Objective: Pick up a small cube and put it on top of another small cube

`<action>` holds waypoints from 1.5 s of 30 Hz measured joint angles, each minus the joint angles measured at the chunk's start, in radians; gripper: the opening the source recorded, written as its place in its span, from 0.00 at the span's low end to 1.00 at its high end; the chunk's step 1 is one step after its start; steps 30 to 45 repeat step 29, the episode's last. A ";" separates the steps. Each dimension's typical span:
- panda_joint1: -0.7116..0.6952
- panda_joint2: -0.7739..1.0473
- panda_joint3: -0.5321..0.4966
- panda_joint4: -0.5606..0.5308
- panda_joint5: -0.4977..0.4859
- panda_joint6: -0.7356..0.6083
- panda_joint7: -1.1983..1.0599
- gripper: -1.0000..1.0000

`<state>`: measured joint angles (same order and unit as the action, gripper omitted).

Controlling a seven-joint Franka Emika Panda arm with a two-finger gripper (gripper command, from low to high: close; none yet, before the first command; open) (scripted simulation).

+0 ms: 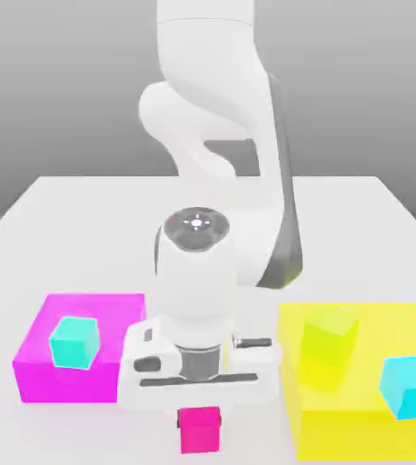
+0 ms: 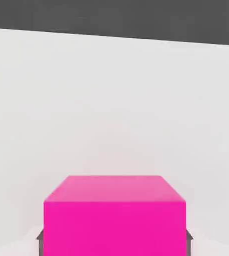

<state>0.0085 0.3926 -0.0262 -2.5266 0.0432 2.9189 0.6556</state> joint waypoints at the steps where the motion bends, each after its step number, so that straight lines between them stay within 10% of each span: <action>1: 0.001 -0.011 -0.001 -0.002 -0.001 -0.009 0.001 0.00; 19: 0.261 -0.626 0.139 -0.078 0.003 -0.547 -0.395 0.00; 23: 0.273 -0.550 0.154 -0.117 -0.006 -0.433 -0.413 0.00; 24: 0.273 -0.526 0.155 -0.126 -0.011 -0.400 -0.411 1.00; 45: 0.273 -0.526 0.155 -0.126 -0.010 -0.400 -0.411 1.00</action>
